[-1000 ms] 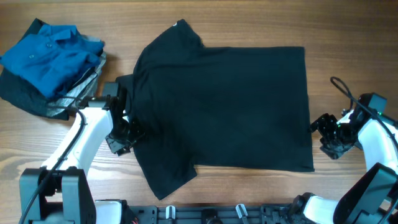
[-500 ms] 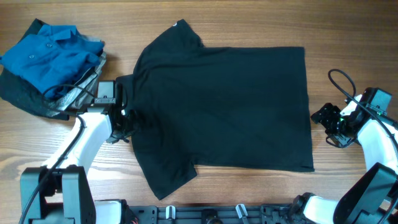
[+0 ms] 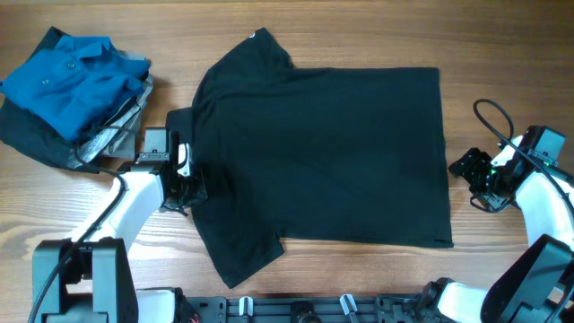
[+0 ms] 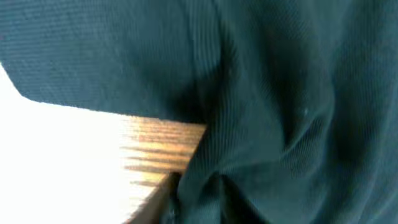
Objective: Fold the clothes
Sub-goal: 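Grasp the shirt's left and right side edges with both grippers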
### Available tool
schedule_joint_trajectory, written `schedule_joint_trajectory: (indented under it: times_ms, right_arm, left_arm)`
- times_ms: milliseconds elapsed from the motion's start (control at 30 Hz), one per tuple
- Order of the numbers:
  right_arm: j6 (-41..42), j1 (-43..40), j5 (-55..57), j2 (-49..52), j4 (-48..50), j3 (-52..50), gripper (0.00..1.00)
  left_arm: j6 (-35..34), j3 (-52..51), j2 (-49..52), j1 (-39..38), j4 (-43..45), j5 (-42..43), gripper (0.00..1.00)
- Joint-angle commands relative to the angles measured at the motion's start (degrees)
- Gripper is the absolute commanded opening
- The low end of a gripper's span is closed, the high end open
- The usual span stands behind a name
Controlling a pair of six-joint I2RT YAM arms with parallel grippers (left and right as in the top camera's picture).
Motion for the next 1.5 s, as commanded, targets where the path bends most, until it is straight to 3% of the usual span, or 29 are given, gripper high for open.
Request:
schedule_joint_trajectory:
  times_ms: [0, 167, 267, 533, 700, 767, 833, 900, 933, 1000, 1167, 1233, 1267, 1467]
  right_arm:
    - [-1.7, 0.0, 0.3, 3.2, 1.7, -0.3, 0.79]
    - [-10.6, 1.2, -7.7, 10.9, 8.7, -0.3, 0.77]
    - [-14.1, 3.8, -6.8, 13.2, 9.4, -0.3, 0.73]
    - [-16.2, 11.0, 0.6, 13.4, 1.0, -0.3, 0.72]
    - [-11.7, 11.0, 5.8, 13.4, -3.1, -0.3, 0.50]
    - [-11.1, 11.0, 6.2, 13.4, -5.9, -0.3, 0.51]
    - [-8.6, 11.0, 7.8, 13.4, -7.8, -0.3, 0.64]
    - [-8.5, 11.1, 7.0, 13.4, -7.4, -0.3, 0.63]
    - [-9.0, 11.1, 4.3, 13.4, -6.8, -0.3, 0.61]
    - [-11.6, 11.3, -1.9, 13.4, -5.9, -0.3, 0.45]
    - [-10.1, 11.8, -1.9, 13.4, -8.3, -0.3, 0.35]
    - [-10.0, 11.8, -2.3, 13.4, -7.4, -0.3, 0.22]
    - [-10.0, 11.8, -2.3, 13.4, -7.1, -0.3, 0.08]
    - [-7.2, 11.1, 0.7, 13.2, -8.1, 1.7, 0.04]
  left_arm:
    - [0.4, -0.5, 0.2, 0.2, -0.1, 0.7, 0.04]
    - [0.1, -0.5, 0.2, 0.2, 0.7, -2.6, 0.04]
    - [-4.7, -0.5, 0.2, 0.2, 0.7, -8.0, 0.04]
    - [-10.2, -0.4, 0.2, 3.5, 1.2, -9.1, 0.04]
    - [-10.2, -0.3, 0.2, 5.3, 2.3, -9.0, 0.04]
    - [-10.2, -0.3, 0.2, 5.3, 2.5, -9.0, 0.04]
    - [-10.1, -0.3, 0.2, 5.3, 2.5, -9.0, 0.04]
    - [-10.1, -0.3, 0.2, 5.3, 2.6, -9.0, 0.04]
    - [-10.1, -0.3, 0.2, 5.3, 2.7, -9.0, 0.04]
    - [-10.2, -0.3, 0.2, 5.3, 3.0, -9.0, 0.04]
    - [-10.2, -0.3, 0.2, 5.3, 3.0, -9.0, 0.04]
    - [-10.2, -0.3, 0.2, 5.3, 3.0, -9.0, 0.04]
    - [-10.2, -0.3, 0.2, 5.3, 3.0, -9.0, 0.04]
    - [-10.1, -0.3, 0.2, 5.3, 4.1, -9.0, 0.04]
